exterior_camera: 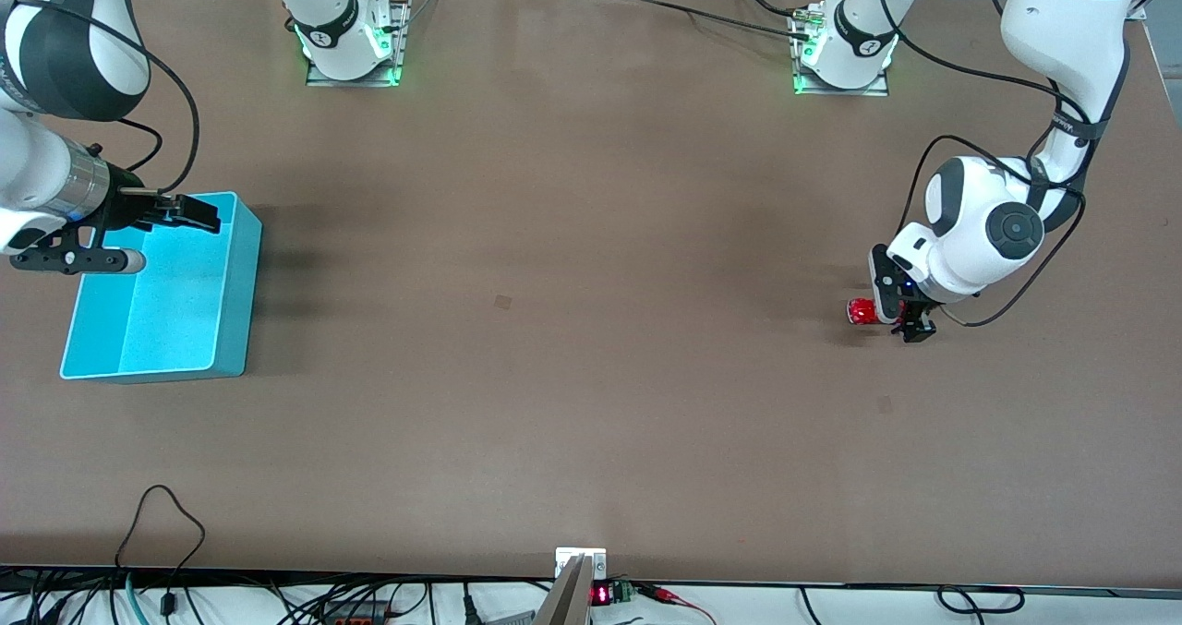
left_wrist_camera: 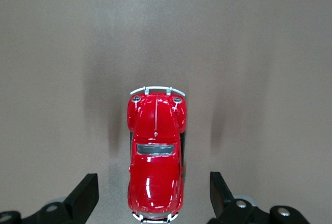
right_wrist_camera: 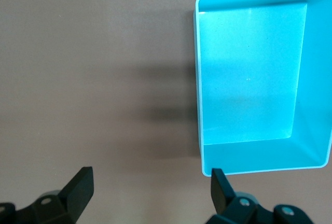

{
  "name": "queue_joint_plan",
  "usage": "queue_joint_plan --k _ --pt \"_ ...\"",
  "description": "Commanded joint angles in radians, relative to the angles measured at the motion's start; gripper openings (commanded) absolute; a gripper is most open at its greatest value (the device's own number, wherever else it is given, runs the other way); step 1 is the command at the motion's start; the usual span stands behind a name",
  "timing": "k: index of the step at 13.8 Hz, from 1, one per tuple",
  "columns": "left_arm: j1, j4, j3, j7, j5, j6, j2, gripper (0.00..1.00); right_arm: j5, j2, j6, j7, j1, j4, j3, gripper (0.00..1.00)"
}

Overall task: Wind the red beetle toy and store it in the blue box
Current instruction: 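Lower the left gripper and close it on the red car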

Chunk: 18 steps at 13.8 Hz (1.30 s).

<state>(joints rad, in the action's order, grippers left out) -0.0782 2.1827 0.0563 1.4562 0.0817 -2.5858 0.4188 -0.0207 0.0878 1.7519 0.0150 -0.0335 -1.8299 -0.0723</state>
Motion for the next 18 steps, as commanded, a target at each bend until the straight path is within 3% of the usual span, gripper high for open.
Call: queue_joint_plan --k 1,10,12,13,17,18 --pt "-0.009 0.008 0.007 0.013 0.018 -0.011 0.000 0.92 0.016 -0.019 -0.002 0.008 0.004 -0.020 0.003 1.00" --pt "-0.009 0.016 0.008 0.015 0.018 -0.031 0.009 0.80 0.018 -0.017 -0.011 0.008 0.004 -0.019 0.005 1.00" --pt "-0.009 0.016 0.010 0.015 0.018 -0.031 0.009 0.67 0.018 -0.017 -0.012 0.008 0.004 -0.019 0.005 1.00" --pt "-0.009 0.016 0.011 0.015 0.018 -0.031 0.009 0.65 0.018 -0.016 -0.012 0.008 0.004 -0.019 0.005 1.00" --pt "-0.009 0.016 0.011 0.015 0.018 -0.031 0.011 0.44 0.018 -0.016 -0.017 0.008 0.004 -0.017 0.005 1.00" --pt "-0.009 0.016 0.011 0.015 0.018 -0.030 0.011 0.43 0.018 -0.016 -0.017 0.008 0.004 -0.017 0.005 1.00"
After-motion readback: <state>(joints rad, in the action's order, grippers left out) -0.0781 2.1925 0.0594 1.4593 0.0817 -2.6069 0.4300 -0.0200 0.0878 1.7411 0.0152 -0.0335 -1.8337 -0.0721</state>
